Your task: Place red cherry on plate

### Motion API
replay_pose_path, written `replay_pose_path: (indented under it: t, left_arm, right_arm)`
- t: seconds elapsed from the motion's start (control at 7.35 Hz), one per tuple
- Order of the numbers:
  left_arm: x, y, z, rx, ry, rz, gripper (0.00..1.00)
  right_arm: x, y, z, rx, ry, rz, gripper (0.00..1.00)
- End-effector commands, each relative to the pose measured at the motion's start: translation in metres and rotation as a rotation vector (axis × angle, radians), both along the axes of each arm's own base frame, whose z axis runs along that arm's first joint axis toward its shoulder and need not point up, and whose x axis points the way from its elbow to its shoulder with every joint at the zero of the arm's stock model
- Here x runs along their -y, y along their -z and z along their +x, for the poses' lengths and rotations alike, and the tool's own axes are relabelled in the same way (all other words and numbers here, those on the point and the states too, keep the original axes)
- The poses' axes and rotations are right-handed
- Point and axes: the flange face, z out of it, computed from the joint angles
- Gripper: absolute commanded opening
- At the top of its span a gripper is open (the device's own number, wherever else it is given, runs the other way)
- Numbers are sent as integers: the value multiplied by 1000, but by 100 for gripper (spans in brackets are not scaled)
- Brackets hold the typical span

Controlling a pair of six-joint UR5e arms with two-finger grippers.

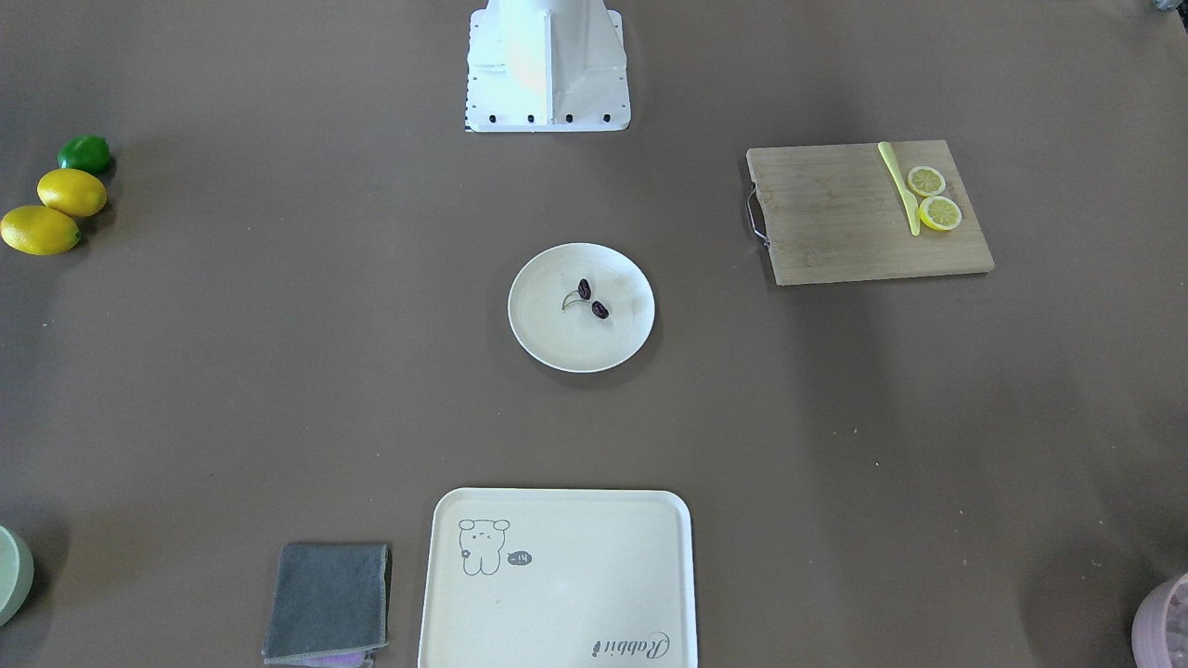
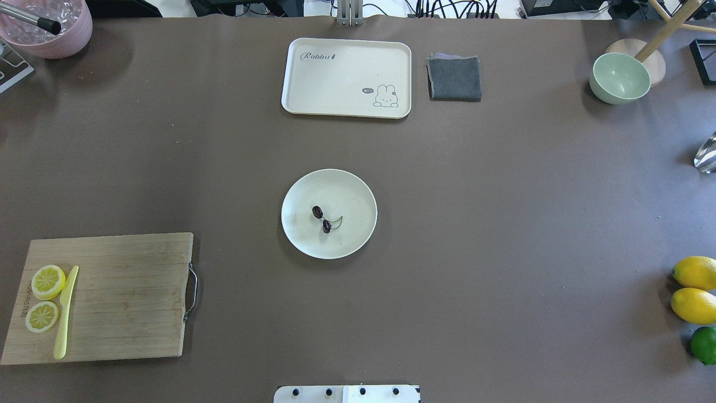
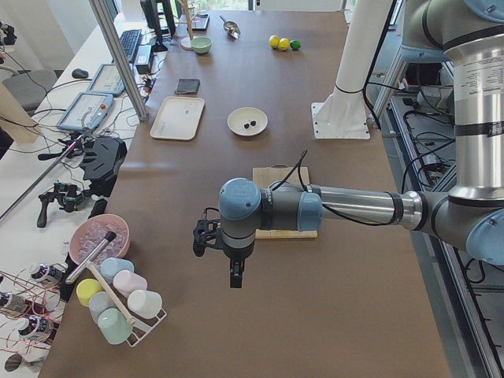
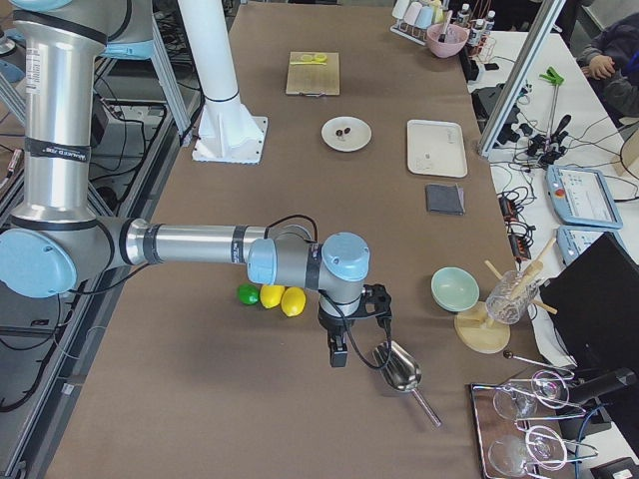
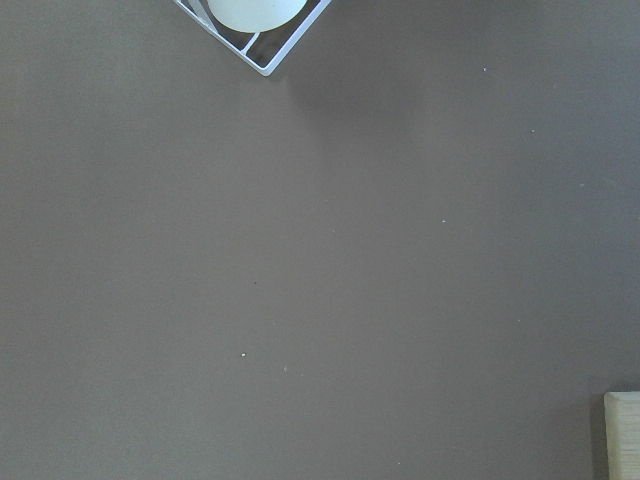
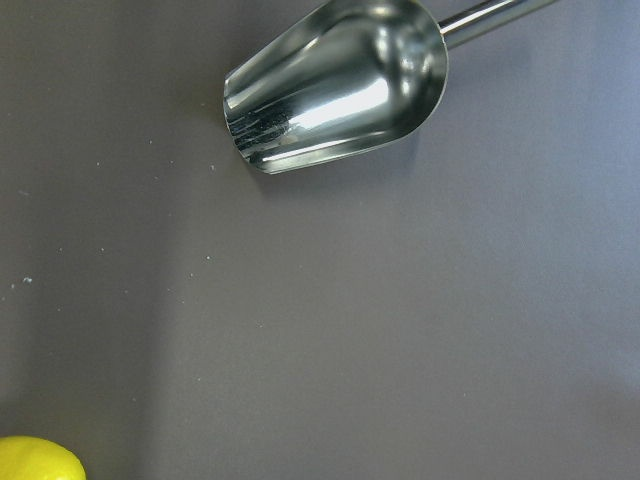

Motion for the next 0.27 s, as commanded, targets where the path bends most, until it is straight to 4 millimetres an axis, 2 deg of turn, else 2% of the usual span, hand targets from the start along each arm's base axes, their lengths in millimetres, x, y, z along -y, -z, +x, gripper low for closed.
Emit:
replay_pose_path:
  t: [0.0, 0.14]
  left_arm:
    - [0, 0, 0, -1, 0, 0, 98]
    - [0, 0, 0, -1, 0, 0, 98]
  right_arm:
    - [0, 0, -1, 0, 2, 0, 100]
    - [0, 0, -1, 0, 3, 0, 100]
